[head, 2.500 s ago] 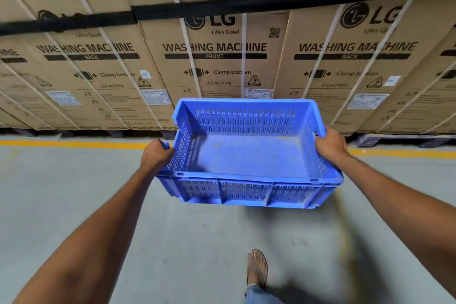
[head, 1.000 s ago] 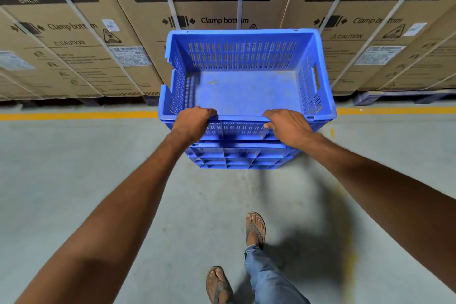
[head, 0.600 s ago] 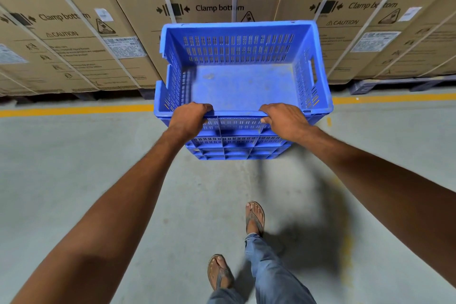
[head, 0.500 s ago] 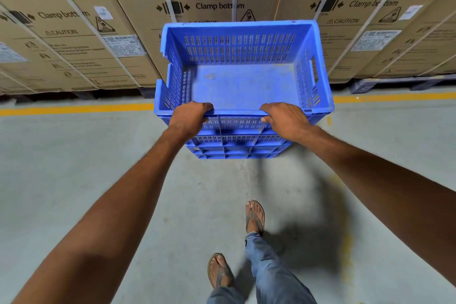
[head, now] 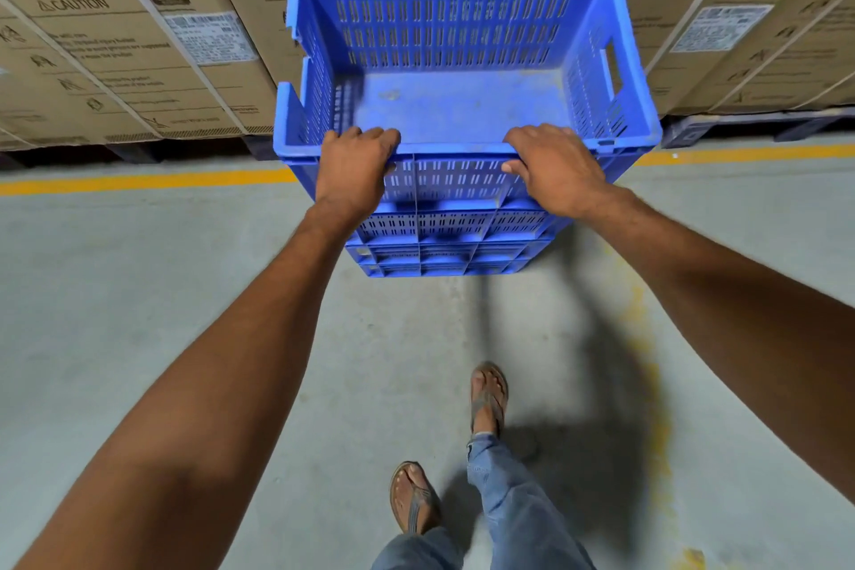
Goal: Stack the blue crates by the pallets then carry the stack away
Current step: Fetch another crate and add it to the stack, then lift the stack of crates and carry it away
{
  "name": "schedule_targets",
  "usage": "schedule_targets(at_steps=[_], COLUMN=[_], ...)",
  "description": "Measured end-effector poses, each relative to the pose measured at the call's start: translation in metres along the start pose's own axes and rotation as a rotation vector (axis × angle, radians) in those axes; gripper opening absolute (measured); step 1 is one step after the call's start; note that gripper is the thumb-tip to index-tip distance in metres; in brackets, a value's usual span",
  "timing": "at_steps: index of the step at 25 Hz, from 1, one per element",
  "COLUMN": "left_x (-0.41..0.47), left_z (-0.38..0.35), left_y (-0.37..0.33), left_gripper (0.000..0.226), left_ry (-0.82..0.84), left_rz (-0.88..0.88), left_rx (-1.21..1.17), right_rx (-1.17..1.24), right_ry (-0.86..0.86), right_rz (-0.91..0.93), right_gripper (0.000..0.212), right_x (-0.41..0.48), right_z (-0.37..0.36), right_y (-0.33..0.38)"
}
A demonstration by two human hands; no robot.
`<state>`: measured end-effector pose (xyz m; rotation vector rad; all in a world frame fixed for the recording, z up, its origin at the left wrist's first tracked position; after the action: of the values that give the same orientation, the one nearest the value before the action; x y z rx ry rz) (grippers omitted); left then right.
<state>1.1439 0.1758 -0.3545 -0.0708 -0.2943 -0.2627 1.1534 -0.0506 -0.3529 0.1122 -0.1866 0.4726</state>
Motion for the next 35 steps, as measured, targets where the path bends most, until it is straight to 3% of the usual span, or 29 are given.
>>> schedule_targets(at_steps=[3, 6, 9, 11, 13, 19, 21, 28, 32, 35], left_x=[-0.023, -0.070, -0.104, -0.110, -0.113, -0.112, -0.114, -0.110, -0.130, -0.138], left_z=[0.002, -0.014, -0.078, -0.130, -0.162, -0.175, -0.174, -0.172, -0.183, -0.247], left_y=[0.001, -0.003, -0.010, -0.007, -0.005, -0.011, -0.008, -0.011, -0.019, -0.039], left_gripper=[0.035, 0.043, 0.031, 0.026, 0.025, 0.016, 0.019, 0.027, 0.020, 0.020], left_ry=[-0.245, -0.652, -0.831, -0.775, -0.807, -1.186, -1.273, -1.240, -1.256, -0.995], left_rz=[0.023, 0.106, 0.168, 0.234, 0.211, 0.018, 0.003, 0.002, 0.064, -0.033], left_rx=[-0.018, -0.139, -0.165, -0.159, -0.146, 0.069, 0.104, 0.192, 0.021, -0.043], right_rx=[-0.041, -0.073, -0.024, -0.050, -0.088, -0.175, -0.219, -0.243, -0.143, -0.028], right_ry=[-0.312, -0.721, -0.737, -0.723, -0.818, -1.294, -1.373, -1.369, -1.358, -1.156], right_rz=[-0.094, -0.270, -0.332, -0.250, -0.114, 0.073, 0.102, 0.095, 0.050, -0.002], right_gripper=[0.045, 0.035, 0.030, 0.031, 0.029, 0.012, 0.011, 0.015, 0.018, 0.021], right_x=[-0.029, -0.093, -0.124, -0.119, -0.114, -0.115, -0.114, -0.118, -0.132, -0.147], right_z=[0.005, -0.024, -0.113, -0.154, -0.171, -0.175, -0.176, -0.166, -0.173, -0.236], right_y=[0.003, 0.004, -0.014, -0.024, -0.028, -0.035, -0.035, -0.029, -0.031, -0.035])
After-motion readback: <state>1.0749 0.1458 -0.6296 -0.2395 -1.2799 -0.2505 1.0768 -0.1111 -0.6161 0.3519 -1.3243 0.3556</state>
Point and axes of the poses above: each hand's wrist, its own x-axis towards the middle knuckle, its own z-axis out of the back of the hand, y = z × x, the point moved 8 cm from there along x, towards the middle knuckle, and after that the axes turned 12 degrees about -y, right-handed, at the moved point
